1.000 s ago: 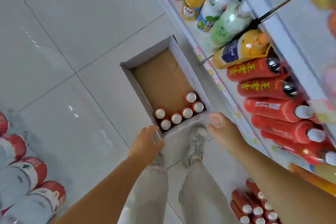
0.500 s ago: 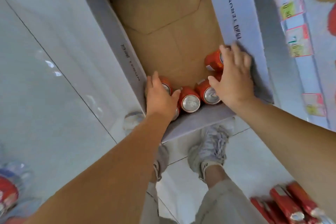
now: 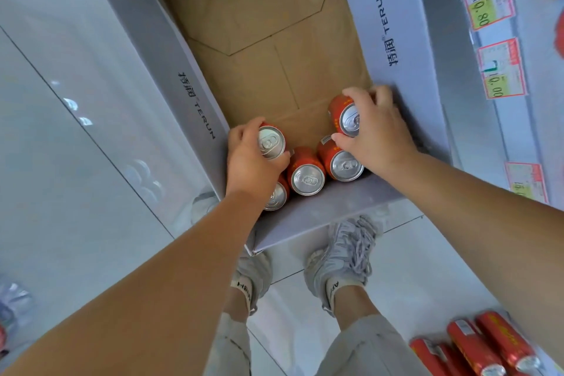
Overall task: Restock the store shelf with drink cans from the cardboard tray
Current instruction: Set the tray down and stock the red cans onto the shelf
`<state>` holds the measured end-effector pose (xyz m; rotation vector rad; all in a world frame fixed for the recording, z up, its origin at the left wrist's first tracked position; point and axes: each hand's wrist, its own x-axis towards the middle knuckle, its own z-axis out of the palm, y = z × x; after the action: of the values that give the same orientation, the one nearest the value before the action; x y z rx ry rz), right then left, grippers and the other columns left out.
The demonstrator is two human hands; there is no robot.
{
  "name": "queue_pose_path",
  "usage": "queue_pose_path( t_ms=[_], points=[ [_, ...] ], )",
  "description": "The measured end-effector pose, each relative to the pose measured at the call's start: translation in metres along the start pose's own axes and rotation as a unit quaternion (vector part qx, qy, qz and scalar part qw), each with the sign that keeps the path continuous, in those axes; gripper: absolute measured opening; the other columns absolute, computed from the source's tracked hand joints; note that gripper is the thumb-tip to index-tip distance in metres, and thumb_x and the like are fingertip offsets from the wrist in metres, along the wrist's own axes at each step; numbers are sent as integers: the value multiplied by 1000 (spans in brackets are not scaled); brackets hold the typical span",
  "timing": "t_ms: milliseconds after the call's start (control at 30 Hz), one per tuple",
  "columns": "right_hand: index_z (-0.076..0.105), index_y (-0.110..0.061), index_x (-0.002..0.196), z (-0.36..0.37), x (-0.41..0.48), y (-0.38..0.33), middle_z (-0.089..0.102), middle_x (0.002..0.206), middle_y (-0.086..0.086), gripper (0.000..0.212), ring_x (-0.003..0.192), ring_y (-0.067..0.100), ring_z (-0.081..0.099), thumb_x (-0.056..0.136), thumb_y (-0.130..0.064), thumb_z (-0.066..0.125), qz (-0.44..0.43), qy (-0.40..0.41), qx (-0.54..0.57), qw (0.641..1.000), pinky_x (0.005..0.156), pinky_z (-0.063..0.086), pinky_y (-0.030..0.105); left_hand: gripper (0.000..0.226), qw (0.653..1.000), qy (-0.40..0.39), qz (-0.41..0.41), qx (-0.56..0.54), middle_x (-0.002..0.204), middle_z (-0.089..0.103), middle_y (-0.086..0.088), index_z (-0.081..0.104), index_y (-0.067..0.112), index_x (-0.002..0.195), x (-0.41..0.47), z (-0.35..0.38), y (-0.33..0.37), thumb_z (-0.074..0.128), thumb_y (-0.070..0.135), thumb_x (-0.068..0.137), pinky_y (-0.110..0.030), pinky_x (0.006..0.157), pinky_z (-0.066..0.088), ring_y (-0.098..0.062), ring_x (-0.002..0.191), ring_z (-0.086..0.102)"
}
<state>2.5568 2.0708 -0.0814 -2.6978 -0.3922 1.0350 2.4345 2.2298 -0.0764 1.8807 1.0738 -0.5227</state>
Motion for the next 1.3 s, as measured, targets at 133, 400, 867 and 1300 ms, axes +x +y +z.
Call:
queue_pose_path(
  t_ms=[133, 400, 867, 1300],
  points=[
    [47, -25, 131, -19, 0, -5, 44, 133, 4, 66, 115, 26, 53, 74, -24, 79, 60, -11, 98, 993, 94, 39, 31, 69, 1000, -17, -15, -8, 128, 52, 3, 51, 27, 136, -9, -16, 14, 83, 17, 74, -14, 98, 35, -11, 113, 52],
    [49, -35, 122, -168, -124, -78, 51, 119, -9, 62, 95, 6, 50, 68, -28, 78, 55, 103, 230, 966, 79, 39, 25, 71, 995, 3, 98, -23, 117, 55, 17, 49, 33, 131, -112, -118, 125, 84, 25, 70, 0, 81, 35, 1, 101, 52],
    [45, -42, 108, -514, -522, -200, 59, 99, -23, 62, 85, -9, 58, 63, -28, 85, 81, 372, 408, 830, 71, 44, 12, 45, 899, -40, 435, 28, 102, 64, 15, 51, 42, 105, -460, -369, 415, 77, 43, 68, -39, 88, 51, -11, 101, 61],
    [41, -34, 110, -637, -766, -106, 53, 104, -19, 69, 90, -12, 55, 61, -25, 89, 73, 685, 373, 621, 77, 43, 12, 58, 723, -183, 664, -56, 105, 61, 30, 52, 44, 111, -693, -310, 561, 81, 46, 61, -5, 77, 40, 7, 99, 59]
  ],
)
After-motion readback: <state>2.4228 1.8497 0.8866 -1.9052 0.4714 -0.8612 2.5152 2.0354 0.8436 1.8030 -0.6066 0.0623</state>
